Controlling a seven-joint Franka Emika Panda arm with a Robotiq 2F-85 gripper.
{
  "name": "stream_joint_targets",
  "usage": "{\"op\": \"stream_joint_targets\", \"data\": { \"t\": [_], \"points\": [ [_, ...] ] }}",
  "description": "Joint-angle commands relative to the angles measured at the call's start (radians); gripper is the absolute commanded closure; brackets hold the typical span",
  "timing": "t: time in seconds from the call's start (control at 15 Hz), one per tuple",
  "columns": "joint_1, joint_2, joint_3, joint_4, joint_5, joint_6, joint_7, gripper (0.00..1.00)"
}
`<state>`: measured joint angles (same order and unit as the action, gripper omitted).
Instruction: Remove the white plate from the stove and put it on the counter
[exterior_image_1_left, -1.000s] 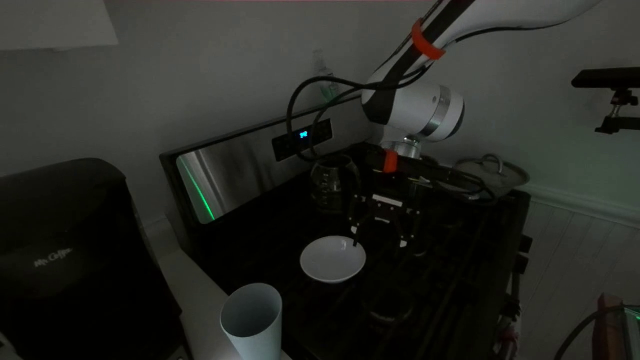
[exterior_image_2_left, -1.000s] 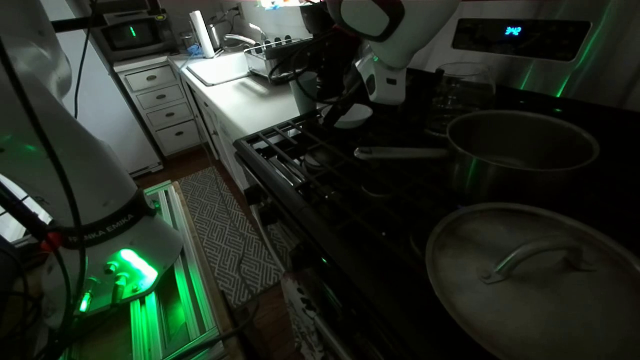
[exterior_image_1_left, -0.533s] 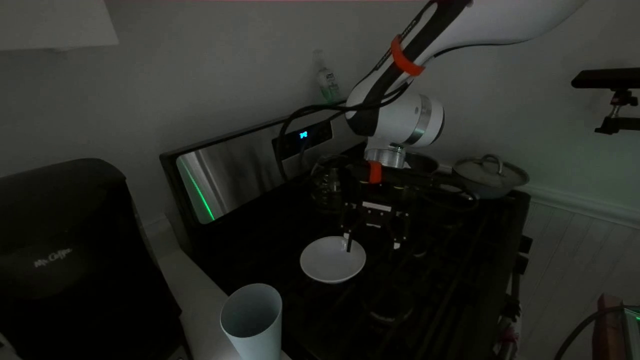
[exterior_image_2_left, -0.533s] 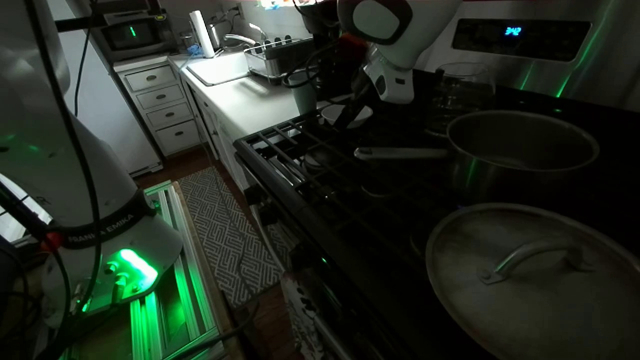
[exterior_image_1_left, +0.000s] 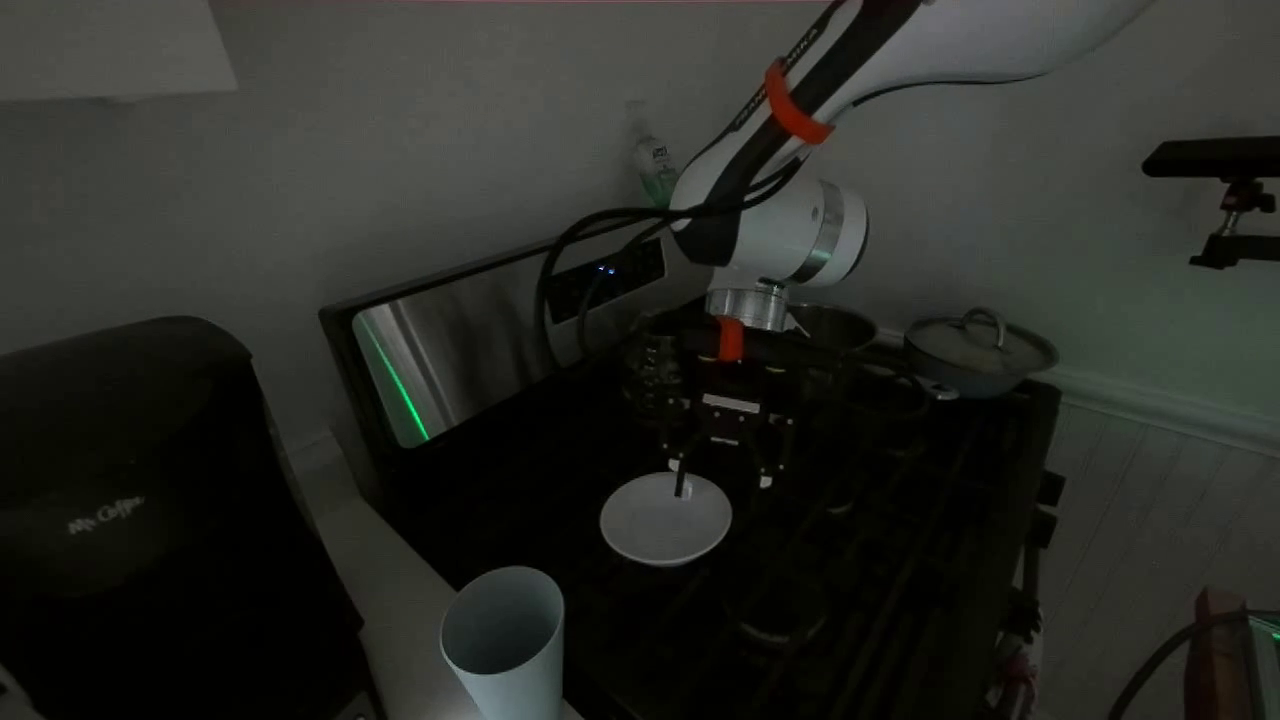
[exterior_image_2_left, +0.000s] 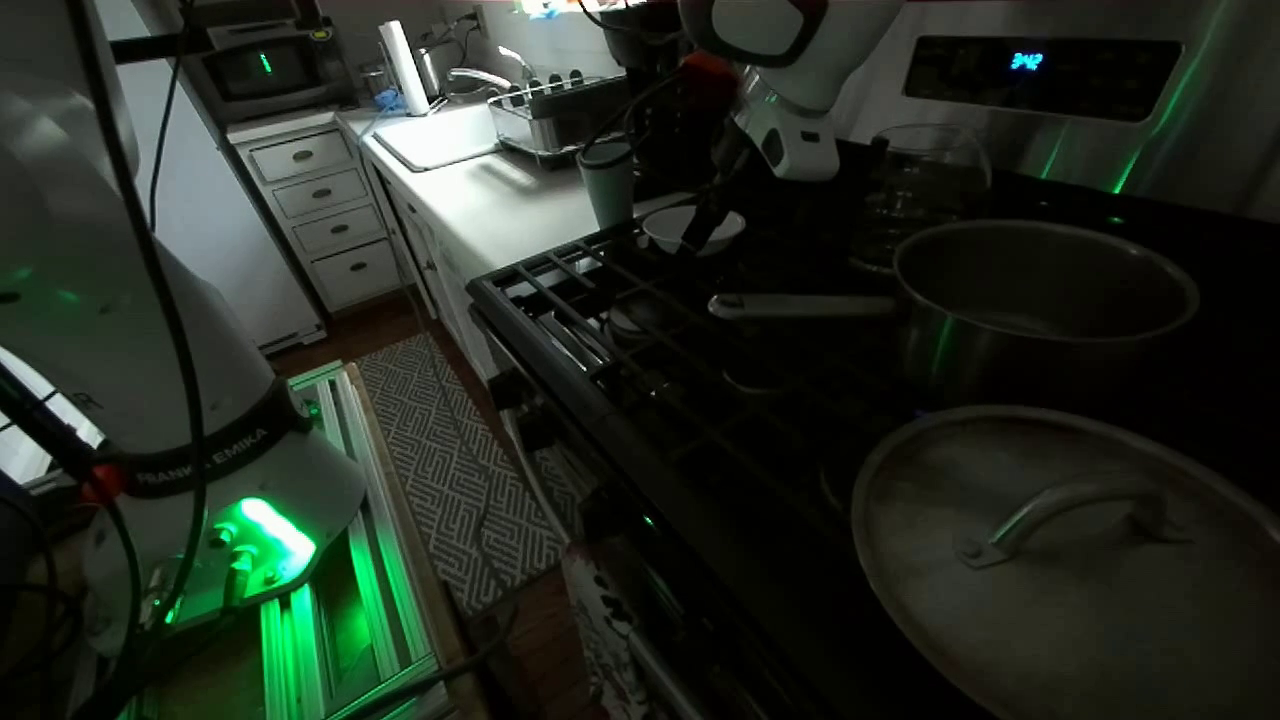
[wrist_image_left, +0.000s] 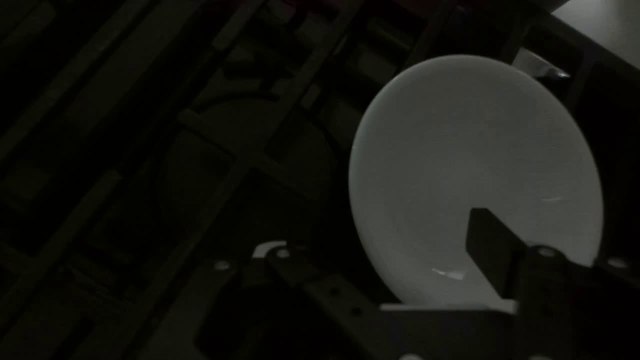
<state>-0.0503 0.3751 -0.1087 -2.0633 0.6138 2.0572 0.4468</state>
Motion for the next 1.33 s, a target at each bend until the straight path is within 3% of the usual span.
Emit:
{"op": "stream_joint_targets", "data": {
  "t": [0.0,0.2,0.33,0.4,0.53,0.67,1.27],
  "points": [
    [-0.003,0.021,0.018,0.023,-0.002,0.029,-0.015,0.29],
    [-0.008,0.029,0.025,0.021,0.005,0.038,-0.025,0.52],
    [-0.009,0.034,0.026,0.019,0.008,0.041,-0.03,0.58],
    [-0.009,0.035,0.026,0.019,0.009,0.043,-0.034,0.79],
    [-0.007,0.028,0.025,0.009,0.006,0.056,-0.037,0.84],
    [-0.003,0.007,0.022,-0.01,0.001,0.078,-0.033,0.98],
    [-0.003,-0.102,0.029,-0.082,0.0,0.155,-0.111,0.98]
  ]
}}
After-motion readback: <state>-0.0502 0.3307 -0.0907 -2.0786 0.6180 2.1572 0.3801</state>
